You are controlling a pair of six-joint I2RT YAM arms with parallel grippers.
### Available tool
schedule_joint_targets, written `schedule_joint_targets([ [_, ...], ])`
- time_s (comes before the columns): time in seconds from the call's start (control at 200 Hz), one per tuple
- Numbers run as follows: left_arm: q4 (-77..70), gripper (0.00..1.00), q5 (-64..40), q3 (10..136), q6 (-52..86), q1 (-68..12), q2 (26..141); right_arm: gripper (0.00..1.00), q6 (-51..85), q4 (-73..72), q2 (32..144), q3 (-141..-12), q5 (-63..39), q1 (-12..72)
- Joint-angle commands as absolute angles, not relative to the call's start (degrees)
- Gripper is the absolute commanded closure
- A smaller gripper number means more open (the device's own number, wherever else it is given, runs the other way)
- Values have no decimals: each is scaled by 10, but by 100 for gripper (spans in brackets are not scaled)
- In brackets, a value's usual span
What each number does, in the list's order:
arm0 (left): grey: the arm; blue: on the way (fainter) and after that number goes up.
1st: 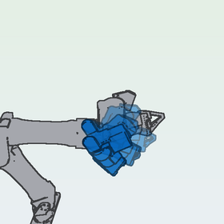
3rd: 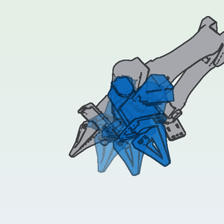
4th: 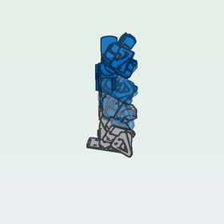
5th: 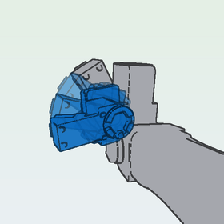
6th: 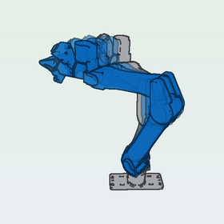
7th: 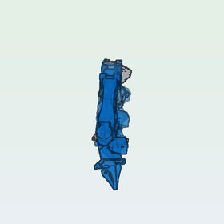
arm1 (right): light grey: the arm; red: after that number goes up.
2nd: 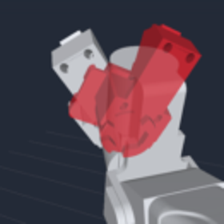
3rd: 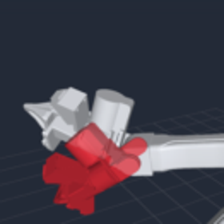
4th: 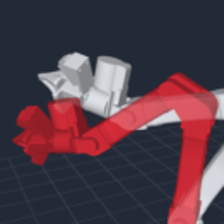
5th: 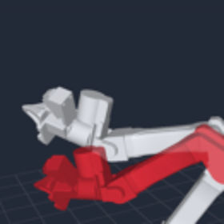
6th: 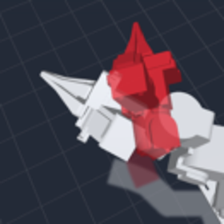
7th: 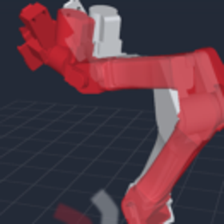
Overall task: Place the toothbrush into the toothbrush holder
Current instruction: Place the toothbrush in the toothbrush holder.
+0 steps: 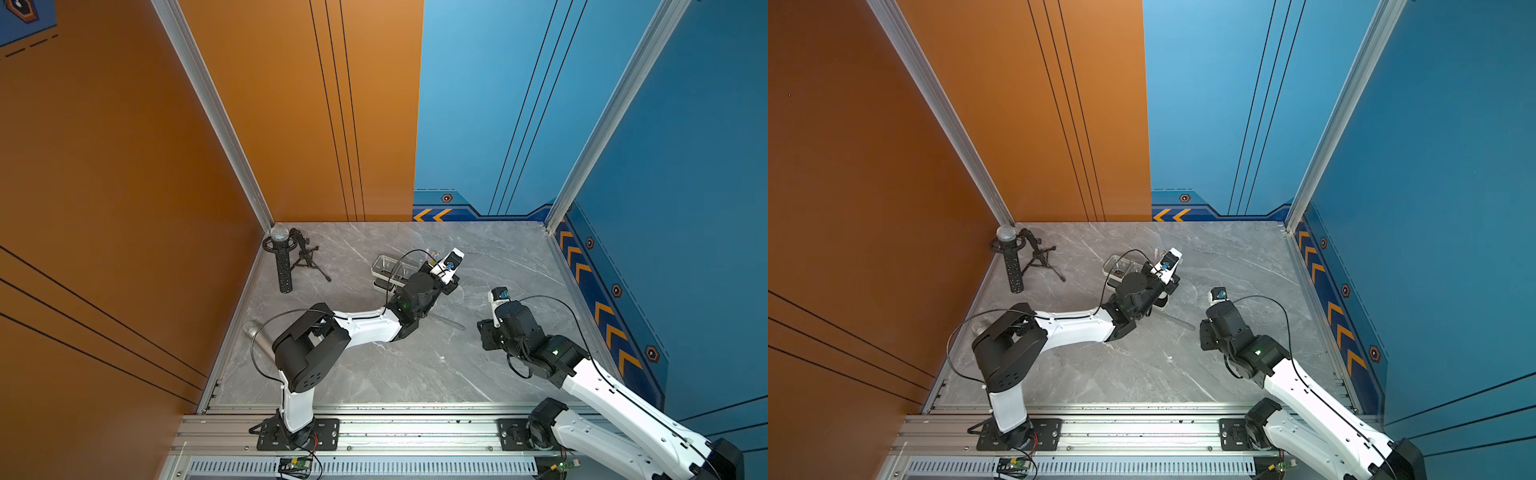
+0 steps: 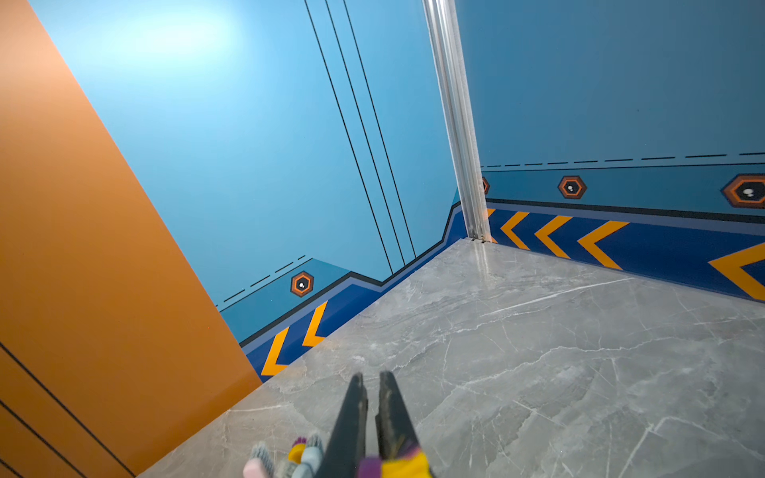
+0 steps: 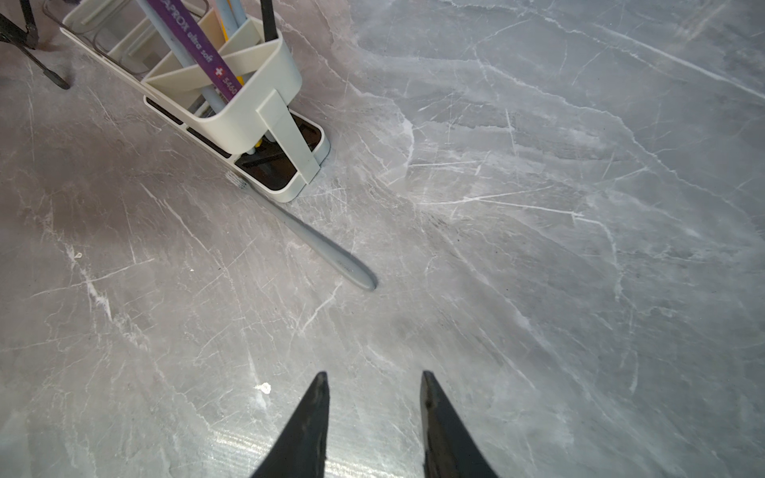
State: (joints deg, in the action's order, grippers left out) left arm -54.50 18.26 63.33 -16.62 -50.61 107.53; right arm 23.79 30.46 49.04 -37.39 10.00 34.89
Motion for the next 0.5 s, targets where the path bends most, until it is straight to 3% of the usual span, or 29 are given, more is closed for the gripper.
schedule_joint_targets([
  [0.0, -577, 100, 213, 616, -140, -504, 1091, 60, 228, 303, 491, -364, 86, 340],
  [0.495, -591, 100, 260, 605, -102, -502, 1135, 52, 228, 273, 529, -366, 47, 326],
])
